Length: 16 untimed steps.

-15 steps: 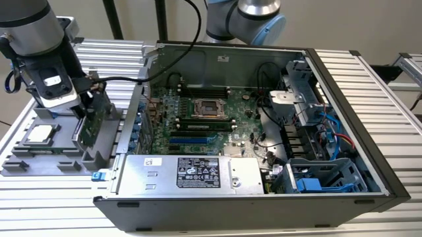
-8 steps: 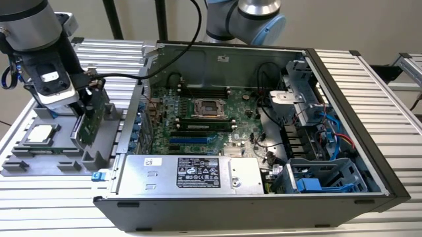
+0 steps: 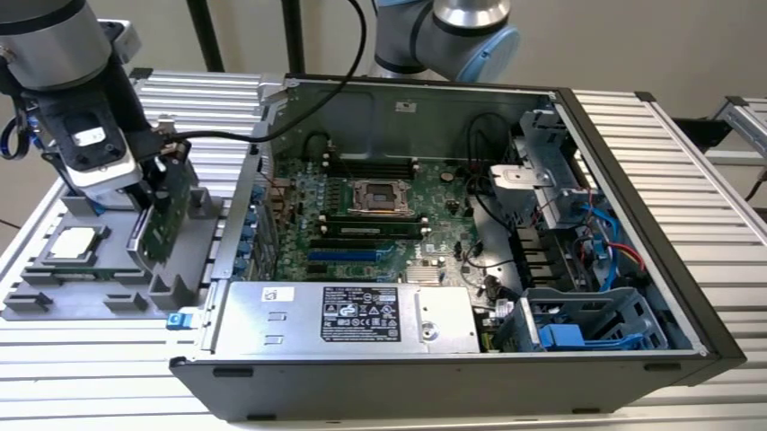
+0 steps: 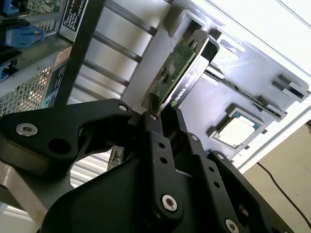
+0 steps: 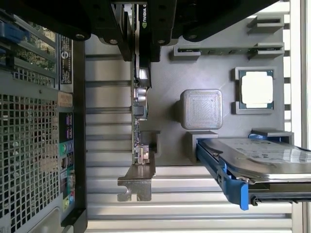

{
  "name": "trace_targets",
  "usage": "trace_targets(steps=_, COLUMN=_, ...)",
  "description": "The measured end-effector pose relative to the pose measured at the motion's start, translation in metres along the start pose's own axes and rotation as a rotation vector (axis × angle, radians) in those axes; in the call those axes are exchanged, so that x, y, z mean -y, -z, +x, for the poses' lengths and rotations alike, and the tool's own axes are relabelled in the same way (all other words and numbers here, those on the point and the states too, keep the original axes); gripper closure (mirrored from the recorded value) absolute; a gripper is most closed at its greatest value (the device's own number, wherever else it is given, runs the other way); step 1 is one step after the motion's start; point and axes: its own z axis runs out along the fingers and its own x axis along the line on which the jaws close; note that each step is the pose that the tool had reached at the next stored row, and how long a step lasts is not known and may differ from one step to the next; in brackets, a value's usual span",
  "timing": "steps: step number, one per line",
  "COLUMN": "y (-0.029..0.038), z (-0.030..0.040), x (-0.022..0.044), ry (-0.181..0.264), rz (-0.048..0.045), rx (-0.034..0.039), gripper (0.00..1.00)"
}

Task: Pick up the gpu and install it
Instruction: 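Pick up the gpu and move the gpu toward the slot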

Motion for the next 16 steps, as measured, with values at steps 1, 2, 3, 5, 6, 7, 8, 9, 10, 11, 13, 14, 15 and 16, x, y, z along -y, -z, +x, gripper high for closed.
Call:
trace_targets(steps=1, y=0.0010, z=0.0000, x=-0.0001, ry=0.000, rz=0.0001, rx=-0.0001, gripper=1.00)
trace_targets(steps=2, y=0.0016, z=0.0000, x=-0.0001, ry=0.000, rz=0.0000, rx=-0.0001, gripper=1.00)
trace_targets(steps=3, y=0.0023, z=0.0000, x=-0.0002, ry=0.000, rz=0.0000, rx=-0.0001, gripper=1.00)
trace_targets(steps=5, y=0.0031, z=0.0000, x=-0.0002, ry=0.000, rz=0.0000, rx=0.0000, gripper=1.00)
trace_targets(steps=6, y=0.0035, z=-0.0001, x=-0.0002, ry=0.000, rz=0.0000, rx=0.0000, gripper=1.00)
trace_targets(steps=7, y=0.0038, z=-0.0001, x=-0.0003, ry=0.000, rz=0.0000, rx=0.0000, gripper=1.00)
trace_targets(steps=8, y=0.0040, z=-0.0001, x=-0.0003, ry=0.000, rz=-0.0001, rx=0.0001, gripper=1.00)
trace_targets(steps=9, y=0.0043, z=-0.0001, x=-0.0003, ry=0.000, rz=0.0000, rx=0.0000, gripper=1.00)
trace_targets(steps=10, y=0.0045, z=-0.0001, x=-0.0003, ry=0.000, rz=0.0000, rx=0.0000, gripper=1.00)
trace_targets(steps=11, y=0.0047, z=-0.0001, x=-0.0003, ry=0.000, rz=0.0000, rx=0.0000, gripper=1.00)
trace_targets(steps=13, y=0.0051, z=-0.0001, x=-0.0004, ry=0.000, rz=0.0000, rx=0.0000, gripper=1.00)
trace_targets(steps=14, y=0.0053, z=-0.0001, x=-0.0004, ry=0.000, rz=0.0000, rx=-0.0001, gripper=1.00)
trace_targets(steps=15, y=0.0056, z=-0.0001, x=-0.0004, ry=0.000, rz=0.0001, rx=-0.0001, gripper=1.00)
trace_targets(steps=16, y=0.0057, z=-0.0001, x=-0.0004, ry=0.000, rz=0.0001, rx=-0.0001, gripper=1.00)
